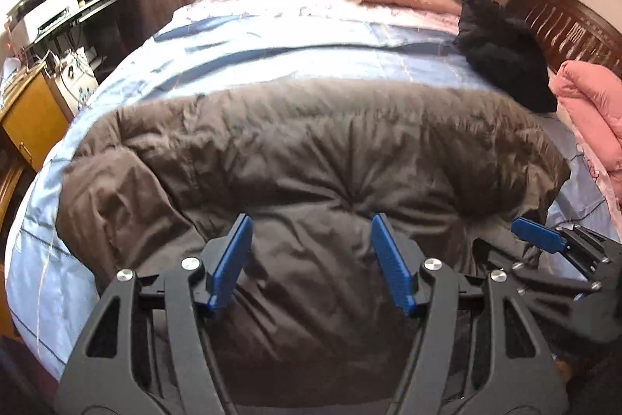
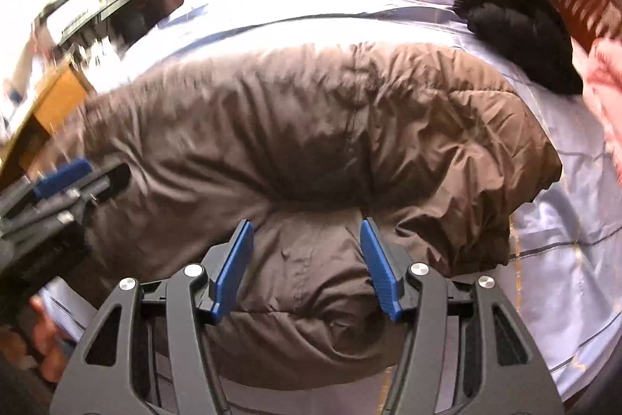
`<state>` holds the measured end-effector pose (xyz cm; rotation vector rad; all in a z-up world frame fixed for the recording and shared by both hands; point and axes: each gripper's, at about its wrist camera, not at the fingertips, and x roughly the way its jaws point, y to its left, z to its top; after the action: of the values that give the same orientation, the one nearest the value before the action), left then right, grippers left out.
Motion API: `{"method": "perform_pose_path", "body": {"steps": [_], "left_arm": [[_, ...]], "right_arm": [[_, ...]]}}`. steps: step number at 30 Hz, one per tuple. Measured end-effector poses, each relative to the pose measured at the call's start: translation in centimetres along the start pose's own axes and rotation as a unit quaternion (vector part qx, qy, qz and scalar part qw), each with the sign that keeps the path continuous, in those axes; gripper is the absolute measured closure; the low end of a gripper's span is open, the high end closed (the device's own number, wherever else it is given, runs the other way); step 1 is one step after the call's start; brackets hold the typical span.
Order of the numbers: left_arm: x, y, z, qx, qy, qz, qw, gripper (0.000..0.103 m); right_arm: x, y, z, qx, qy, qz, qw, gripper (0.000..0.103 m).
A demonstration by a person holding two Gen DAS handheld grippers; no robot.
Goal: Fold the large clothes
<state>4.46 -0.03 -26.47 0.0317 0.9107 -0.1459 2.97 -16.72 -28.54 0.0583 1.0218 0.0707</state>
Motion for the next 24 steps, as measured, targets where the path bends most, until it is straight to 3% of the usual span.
{"method": "perform_pose_path", "body": {"steps": [7,15,19,24], "left_arm": [[1.7,-0.3,-0.6,0.022,0.013,0.022,0.9994,0.034],[4.2,0.3,-0.5,0.002,0.042,0.018,0.9989,0.033],[4.8,0.3,-0.8,0.009,0.041,0.021,0.9989,0.032],[2.7,1.1,0.6,-0.007,0.026,0.007,0.9996,0.035]], "right_arm": [[1.7,1.0,-0.6,-0.025,0.011,-0.028,0.999,0.042],[3.8,0.2,-0.5,0.006,0.030,-0.003,1.000,0.038],[4.6,0.7,-0.7,-0.007,0.023,-0.017,1.000,0.036],[3.3,1.1,-0.2,-0.017,0.012,-0.034,0.999,0.036]]}}
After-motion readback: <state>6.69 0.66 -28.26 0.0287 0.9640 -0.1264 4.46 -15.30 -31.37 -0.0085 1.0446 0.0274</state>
